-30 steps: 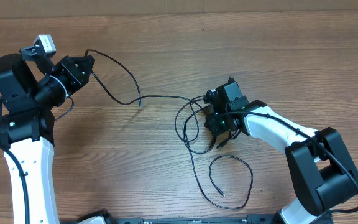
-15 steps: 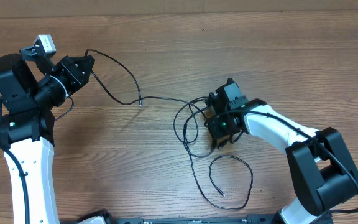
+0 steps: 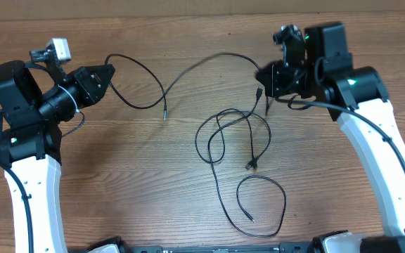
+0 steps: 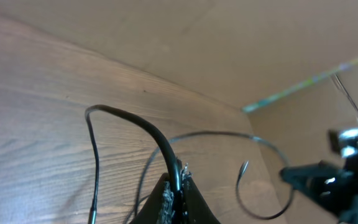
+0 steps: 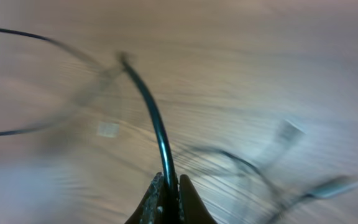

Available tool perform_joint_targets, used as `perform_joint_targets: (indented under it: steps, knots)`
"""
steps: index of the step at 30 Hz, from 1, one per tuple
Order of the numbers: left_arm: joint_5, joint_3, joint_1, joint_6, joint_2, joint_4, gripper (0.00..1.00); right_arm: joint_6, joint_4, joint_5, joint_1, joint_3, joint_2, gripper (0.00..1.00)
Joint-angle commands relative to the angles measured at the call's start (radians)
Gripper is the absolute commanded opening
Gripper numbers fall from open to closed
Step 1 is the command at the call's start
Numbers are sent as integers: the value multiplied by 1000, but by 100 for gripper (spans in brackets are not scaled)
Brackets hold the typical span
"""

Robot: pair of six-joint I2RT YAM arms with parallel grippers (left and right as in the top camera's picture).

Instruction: Untangle cables

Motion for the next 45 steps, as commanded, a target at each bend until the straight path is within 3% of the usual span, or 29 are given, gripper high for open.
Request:
perform_joint_targets:
  steps: [1,4,8,11,15,18,24,30,33,37,41,45]
  knots:
    - [121,10,-14,207,3,0,4,15,76,-361,66,3,25,4]
    - [151,9,-21,309,17,-20,4,54,172,-311,143,3,51,4]
    - [194,9,-13,349,56,-53,4,183,334,-179,251,3,109,4]
    - [317,9,-11,436,107,-69,4,270,463,-162,307,3,182,4]
    - [351,9,-11,507,196,-128,4,357,527,-162,327,3,280,4]
    - [351,9,-11,536,257,-145,4,358,537,-163,327,3,317,4]
    - [499,9,-13,536,392,-121,6,356,551,-245,328,3,366,4]
    - [497,9,-29,465,473,-134,8,243,548,-412,327,3,376,4]
    - [495,9,-35,492,490,-132,13,213,531,-501,327,3,376,4]
    - [463,9,-35,537,492,-127,27,191,485,-526,327,3,376,4]
    - [455,9,-35,529,492,-122,28,161,463,-516,327,3,378,4]
    - [455,9,-35,429,492,-121,31,150,463,-465,331,3,382,4]
